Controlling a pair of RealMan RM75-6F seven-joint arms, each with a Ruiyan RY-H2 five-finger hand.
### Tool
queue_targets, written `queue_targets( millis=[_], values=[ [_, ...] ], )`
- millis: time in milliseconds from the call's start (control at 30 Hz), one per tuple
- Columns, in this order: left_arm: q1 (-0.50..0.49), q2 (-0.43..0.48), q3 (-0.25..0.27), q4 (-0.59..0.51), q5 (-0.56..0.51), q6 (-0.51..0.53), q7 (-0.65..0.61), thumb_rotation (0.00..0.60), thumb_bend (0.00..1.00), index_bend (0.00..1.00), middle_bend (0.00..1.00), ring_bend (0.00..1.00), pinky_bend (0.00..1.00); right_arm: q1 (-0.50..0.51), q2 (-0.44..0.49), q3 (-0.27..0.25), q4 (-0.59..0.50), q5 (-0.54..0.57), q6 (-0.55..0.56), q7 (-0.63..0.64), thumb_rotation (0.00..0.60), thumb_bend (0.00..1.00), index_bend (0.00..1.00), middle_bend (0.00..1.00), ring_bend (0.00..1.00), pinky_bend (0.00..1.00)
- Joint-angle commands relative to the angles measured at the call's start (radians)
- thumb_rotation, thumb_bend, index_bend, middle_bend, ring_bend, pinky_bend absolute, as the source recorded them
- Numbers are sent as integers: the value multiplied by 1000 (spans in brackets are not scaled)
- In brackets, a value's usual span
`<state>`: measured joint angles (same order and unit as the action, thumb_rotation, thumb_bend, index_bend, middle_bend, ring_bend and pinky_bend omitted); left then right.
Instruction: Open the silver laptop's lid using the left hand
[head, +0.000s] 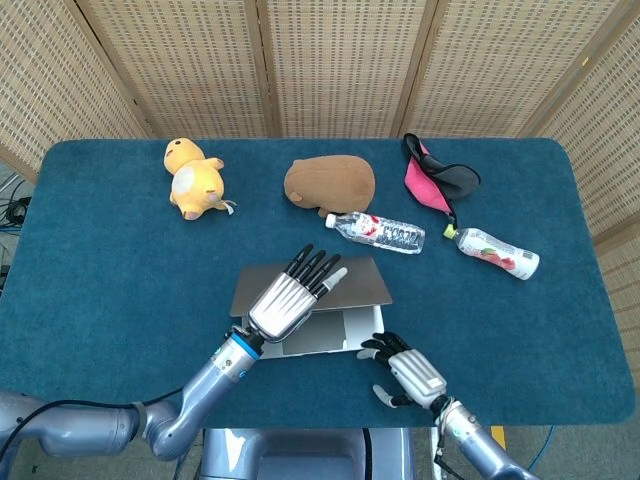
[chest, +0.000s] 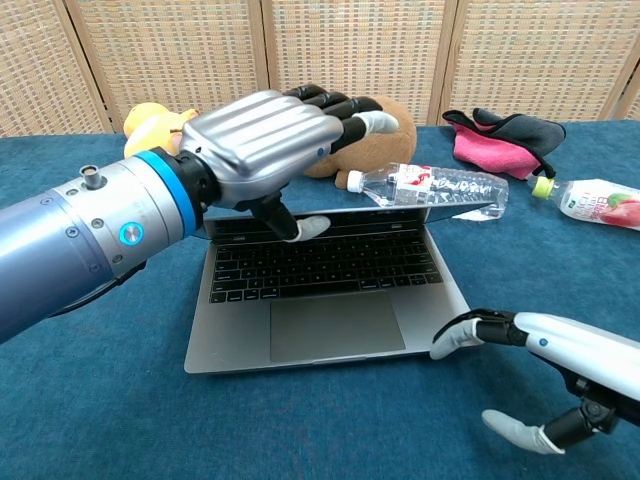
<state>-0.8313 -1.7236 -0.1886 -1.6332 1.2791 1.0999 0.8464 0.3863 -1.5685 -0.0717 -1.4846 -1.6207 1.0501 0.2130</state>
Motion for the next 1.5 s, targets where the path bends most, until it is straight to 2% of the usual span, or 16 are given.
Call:
queue_targets(
  millis=[33, 600, 1133, 1500],
  values=[
    [-1, 1, -4, 0, -6, 1, -3, 600, 367, 0, 0, 0, 0, 3, -6, -3, 6, 0, -1, 3, 600, 466, 233, 170, 0, 0],
    [-24, 30, -84, 5, -102, 5, -4, 600, 360, 0, 0, 0, 0, 15, -22, -22, 19, 8, -21, -24, 600, 466, 233, 170, 0, 0],
    [-67, 66, -167, 65, -262, -15, 2, 600, 355, 0, 0, 0, 0, 21, -29, -25, 21, 23, -24, -45, 600, 466, 233, 170, 0, 0],
    [-96, 101, -205, 126, -366, -23, 19, 600, 353, 0, 0, 0, 0, 19, -23, -26, 21, 35, -21, -53, 600, 466, 233, 170, 0, 0]
  ],
)
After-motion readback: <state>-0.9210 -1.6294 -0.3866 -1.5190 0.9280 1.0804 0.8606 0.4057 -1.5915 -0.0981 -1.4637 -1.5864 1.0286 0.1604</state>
